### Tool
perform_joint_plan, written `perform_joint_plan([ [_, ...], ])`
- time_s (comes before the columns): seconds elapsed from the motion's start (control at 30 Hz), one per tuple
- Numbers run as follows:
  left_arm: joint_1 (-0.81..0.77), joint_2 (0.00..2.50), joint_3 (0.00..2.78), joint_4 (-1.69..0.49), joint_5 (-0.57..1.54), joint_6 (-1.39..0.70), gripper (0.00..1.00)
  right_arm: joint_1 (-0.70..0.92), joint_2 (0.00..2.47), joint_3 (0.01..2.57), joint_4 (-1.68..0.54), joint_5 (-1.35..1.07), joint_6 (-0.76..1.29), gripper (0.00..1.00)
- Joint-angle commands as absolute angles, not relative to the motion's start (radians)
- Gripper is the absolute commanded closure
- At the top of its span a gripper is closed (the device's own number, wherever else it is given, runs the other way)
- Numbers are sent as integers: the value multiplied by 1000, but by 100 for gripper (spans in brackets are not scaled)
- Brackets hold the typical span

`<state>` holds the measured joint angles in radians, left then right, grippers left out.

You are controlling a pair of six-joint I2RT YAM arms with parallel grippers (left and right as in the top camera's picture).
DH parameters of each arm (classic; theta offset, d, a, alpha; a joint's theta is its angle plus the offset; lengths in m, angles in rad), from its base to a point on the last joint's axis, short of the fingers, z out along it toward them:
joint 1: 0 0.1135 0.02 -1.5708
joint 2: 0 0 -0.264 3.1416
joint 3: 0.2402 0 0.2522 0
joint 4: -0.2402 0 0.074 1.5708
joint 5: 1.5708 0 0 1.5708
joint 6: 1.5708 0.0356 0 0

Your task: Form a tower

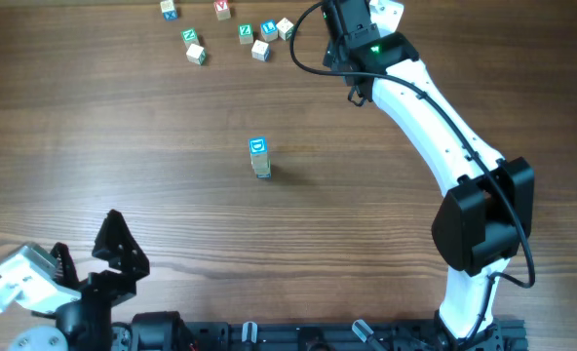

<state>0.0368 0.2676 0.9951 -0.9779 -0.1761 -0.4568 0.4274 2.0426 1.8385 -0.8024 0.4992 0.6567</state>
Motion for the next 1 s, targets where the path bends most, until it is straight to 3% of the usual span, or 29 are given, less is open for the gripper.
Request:
perform_joint_plan([
  [0.0, 44, 129, 803, -784, -184, -442, 0, 432, 2054, 1837, -801, 516, 655, 0],
  [0.47, 43, 4, 134, 442, -102, -487, 0, 432, 2054, 1837, -801, 516, 655, 0],
  [0.7, 43, 4, 5, 431, -102, -487, 0, 432, 2054, 1837, -801, 516, 655, 0],
  [0.97, 43, 4, 6, 47, -102, -486, 0, 432, 2054, 1837, -801, 516, 655, 0],
])
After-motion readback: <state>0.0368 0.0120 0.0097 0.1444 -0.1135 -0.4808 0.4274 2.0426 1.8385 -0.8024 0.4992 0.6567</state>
